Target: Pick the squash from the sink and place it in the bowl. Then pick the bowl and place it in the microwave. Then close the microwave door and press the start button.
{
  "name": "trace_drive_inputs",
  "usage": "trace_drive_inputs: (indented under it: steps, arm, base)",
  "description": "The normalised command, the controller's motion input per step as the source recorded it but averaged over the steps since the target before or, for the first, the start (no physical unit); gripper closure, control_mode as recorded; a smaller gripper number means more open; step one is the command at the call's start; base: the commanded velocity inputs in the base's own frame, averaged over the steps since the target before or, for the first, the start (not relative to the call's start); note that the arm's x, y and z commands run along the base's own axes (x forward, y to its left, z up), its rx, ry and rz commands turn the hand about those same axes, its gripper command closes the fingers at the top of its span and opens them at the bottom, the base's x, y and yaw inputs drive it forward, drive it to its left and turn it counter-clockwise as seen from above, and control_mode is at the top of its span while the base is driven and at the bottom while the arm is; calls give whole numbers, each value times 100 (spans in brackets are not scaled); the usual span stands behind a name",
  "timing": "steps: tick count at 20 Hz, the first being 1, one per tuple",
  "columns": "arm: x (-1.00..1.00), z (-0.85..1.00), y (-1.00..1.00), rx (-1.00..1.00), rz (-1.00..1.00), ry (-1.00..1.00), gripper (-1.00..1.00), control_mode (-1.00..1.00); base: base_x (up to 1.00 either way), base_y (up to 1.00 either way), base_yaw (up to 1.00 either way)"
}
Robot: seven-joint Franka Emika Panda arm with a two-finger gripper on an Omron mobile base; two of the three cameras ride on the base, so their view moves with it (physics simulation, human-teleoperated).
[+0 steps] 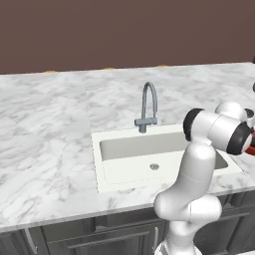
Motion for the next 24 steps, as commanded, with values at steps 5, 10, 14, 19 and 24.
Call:
trace_drive_inputs:
  steps: [5,10,14,19,24]
  arm:
    - [11,-13,-30,0,0,4,-100,-100]
    - [21,-23,-20,0,0,6,-100,-100]
    - [14,-29,-17,0,0,5,-100,-100]
    - [5,-30,-18,0,0,3,-100,-100]
    - [0,-16,-15,0,0,1,100,-100]
  base:
    - [0,0,0]
    - [0,0,0]
    - [0,0,0]
    - [0,0,0]
    - [0,0,0]
